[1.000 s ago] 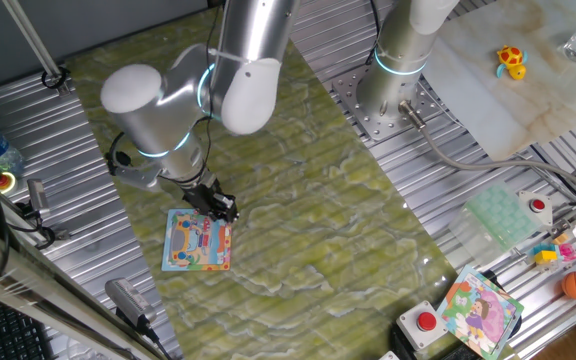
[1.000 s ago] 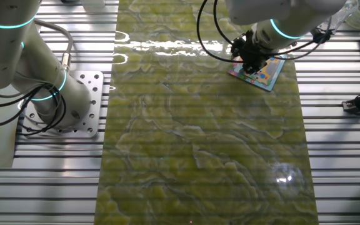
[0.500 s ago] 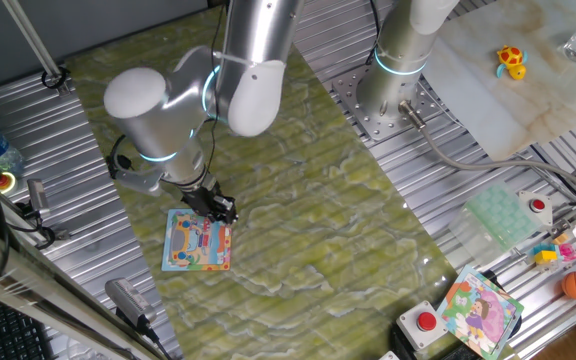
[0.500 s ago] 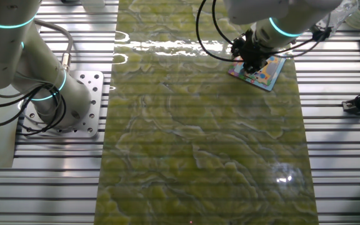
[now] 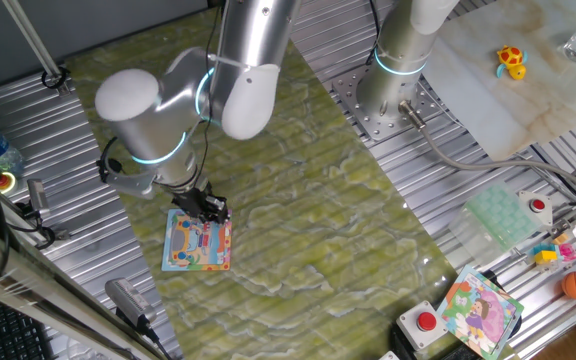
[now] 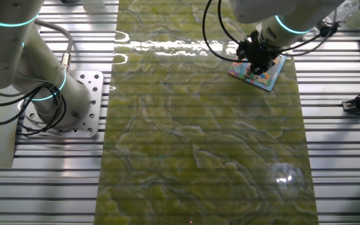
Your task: Assemble one piece of a puzzle
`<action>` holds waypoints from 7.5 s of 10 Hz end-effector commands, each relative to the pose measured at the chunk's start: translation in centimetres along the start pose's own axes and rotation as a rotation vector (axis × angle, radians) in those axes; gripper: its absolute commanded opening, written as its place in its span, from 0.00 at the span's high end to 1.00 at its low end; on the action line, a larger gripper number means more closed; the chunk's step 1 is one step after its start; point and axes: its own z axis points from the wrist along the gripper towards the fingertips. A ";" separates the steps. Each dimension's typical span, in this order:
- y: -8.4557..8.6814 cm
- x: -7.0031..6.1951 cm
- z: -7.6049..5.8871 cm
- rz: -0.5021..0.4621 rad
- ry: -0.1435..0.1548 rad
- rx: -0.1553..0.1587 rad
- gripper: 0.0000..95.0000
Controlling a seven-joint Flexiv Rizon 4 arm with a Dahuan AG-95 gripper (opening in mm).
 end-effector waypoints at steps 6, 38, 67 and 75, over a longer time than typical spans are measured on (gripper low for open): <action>1.3 -0.5 0.2 0.081 -0.032 -0.063 0.60; -3.4 -0.4 -0.5 0.015 -0.010 0.097 0.40; -3.2 0.3 0.9 0.034 0.010 0.115 0.60; -2.9 0.2 0.9 0.008 -0.007 0.109 0.40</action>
